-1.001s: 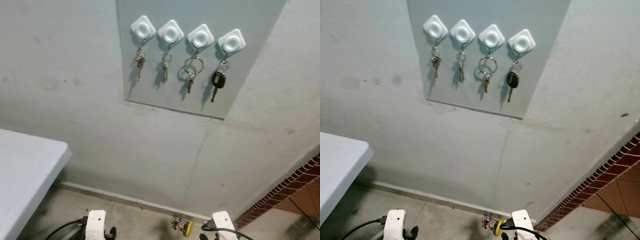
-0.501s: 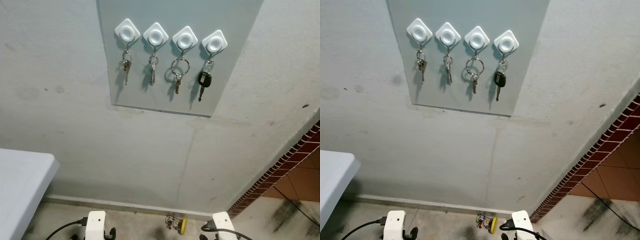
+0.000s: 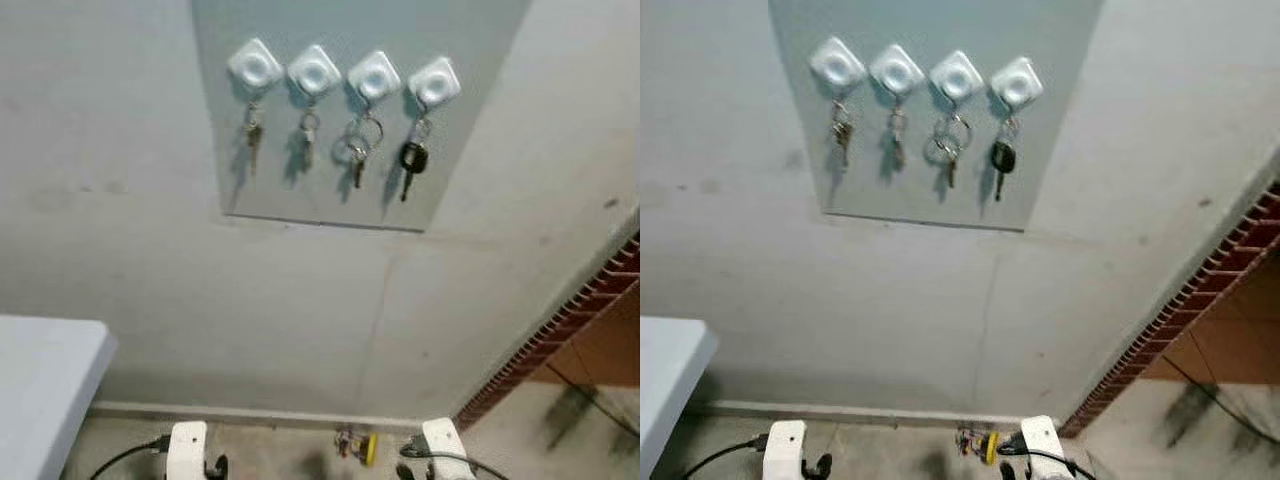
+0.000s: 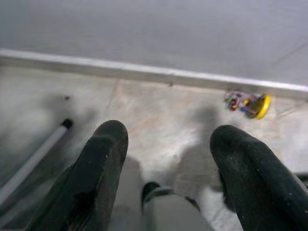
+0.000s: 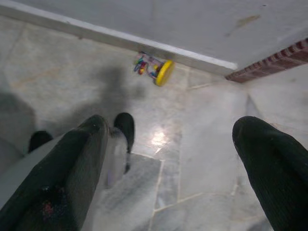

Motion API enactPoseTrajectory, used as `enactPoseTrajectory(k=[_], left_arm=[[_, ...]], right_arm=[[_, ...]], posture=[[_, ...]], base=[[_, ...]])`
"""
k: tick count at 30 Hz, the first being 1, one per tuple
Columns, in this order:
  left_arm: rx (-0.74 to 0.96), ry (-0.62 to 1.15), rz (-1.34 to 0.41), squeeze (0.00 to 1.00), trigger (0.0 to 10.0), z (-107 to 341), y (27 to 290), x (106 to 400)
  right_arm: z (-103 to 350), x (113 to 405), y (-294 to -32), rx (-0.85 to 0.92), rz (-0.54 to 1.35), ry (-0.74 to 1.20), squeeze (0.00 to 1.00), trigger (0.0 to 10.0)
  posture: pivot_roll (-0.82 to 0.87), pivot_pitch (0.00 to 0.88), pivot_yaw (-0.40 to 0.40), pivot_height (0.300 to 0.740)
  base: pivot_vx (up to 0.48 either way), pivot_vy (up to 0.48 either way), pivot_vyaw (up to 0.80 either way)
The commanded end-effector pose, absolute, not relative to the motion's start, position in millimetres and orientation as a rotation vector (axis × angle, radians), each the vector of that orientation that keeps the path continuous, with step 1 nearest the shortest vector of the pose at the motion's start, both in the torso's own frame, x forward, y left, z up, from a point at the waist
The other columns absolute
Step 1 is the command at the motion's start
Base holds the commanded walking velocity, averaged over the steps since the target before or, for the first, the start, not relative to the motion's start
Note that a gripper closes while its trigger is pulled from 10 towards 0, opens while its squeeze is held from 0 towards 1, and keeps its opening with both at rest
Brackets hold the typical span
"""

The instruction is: Hang keys on a hook

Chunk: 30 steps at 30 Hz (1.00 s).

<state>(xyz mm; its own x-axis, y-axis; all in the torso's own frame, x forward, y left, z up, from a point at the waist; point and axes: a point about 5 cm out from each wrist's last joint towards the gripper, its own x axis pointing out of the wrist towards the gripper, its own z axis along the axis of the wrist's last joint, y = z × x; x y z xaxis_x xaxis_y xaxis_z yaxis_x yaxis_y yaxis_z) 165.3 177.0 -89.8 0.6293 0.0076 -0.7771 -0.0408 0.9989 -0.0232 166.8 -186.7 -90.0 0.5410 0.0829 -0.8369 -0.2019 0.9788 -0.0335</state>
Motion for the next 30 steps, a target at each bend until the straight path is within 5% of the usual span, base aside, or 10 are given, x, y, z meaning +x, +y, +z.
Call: enactPoseTrajectory(k=[1, 9, 23, 30], left_arm=[[-0.024, 0.918, 0.038, 0.00, 10.0, -92.7, 183.0, 157.8], [-0.024, 0.926, 0.039, 0.00, 10.0, -93.3, 183.4, 156.6], [-0.013, 0.926, 0.032, 0.00, 10.0, -93.0, 184.1, 157.2], [-0.016, 0.926, 0.029, 0.00, 10.0, -93.2, 183.2, 156.7]], right_arm=[[-89.2, 169.7, -182.9, -0.117, 0.162, 0.978, 0.00, 10.0], [-89.1, 170.3, -182.7, -0.124, 0.162, 0.979, 0.00, 10.0], [-87.9, 173.3, -180.7, -0.117, 0.169, 0.967, 0.00, 10.0], [-88.0, 173.3, -179.9, -0.115, 0.172, 0.968, 0.00, 10.0]], posture=[[-0.06, 0.000, -0.041, 0.724], [-0.05, 0.000, -0.046, 0.724], [-0.05, 0.000, -0.048, 0.724], [-0.05, 0.000, -0.048, 0.724]], base=[[0.000, 0.000, -0.67], [0.000, 0.000, -0.62], [0.000, 0.000, 0.00], [0.000, -0.376, 0.00]])
